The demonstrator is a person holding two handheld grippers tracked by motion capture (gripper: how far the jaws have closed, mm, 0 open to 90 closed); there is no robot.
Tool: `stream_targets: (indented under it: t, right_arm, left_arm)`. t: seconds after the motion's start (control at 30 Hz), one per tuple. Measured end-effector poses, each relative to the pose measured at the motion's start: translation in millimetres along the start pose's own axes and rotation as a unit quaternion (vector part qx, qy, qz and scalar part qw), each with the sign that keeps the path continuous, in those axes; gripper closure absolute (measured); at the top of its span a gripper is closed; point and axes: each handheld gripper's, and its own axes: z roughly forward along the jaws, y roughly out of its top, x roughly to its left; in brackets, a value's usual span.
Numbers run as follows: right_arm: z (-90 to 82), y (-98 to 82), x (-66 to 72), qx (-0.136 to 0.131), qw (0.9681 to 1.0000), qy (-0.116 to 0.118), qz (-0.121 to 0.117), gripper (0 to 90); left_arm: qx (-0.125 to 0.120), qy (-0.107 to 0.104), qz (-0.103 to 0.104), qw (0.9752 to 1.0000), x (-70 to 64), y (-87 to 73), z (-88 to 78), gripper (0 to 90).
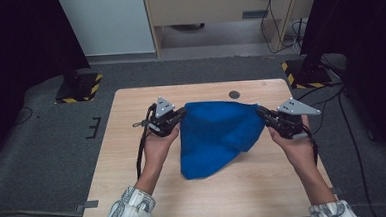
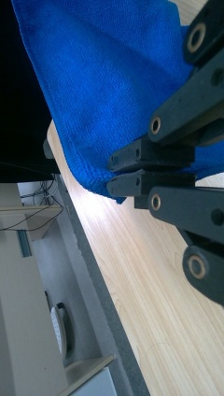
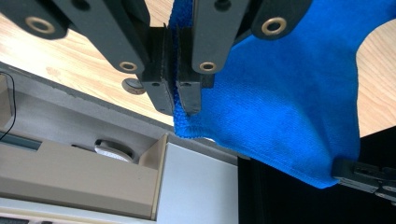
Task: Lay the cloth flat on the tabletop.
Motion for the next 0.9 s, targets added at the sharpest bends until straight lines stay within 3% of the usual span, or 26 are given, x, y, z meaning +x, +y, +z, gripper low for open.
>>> stream_targets:
  t: [0.47,0.7,0.9]
  right_arm:
    - [-44.7,20.7,13.1,-0.021,0.9996,0.007,-0.019,86.4]
    - [-41.5,25.6,5.5,-0.018,0.9997,0.002,-0.013,86.2]
    - [-43.0,29.7,6.8,-0.022,0.9997,0.002,-0.010,86.3]
  left_arm:
    - [-0.033,-0.017,0.008,0.9993,-14.5,8.4,-44.1,86.6]
    - [-0.032,-0.008,0.014,0.9993,-13.7,20.1,-47.4,86.6]
    - [-0.033,-0.008,0.014,0.9993,-13.9,21.6,-48.0,86.6]
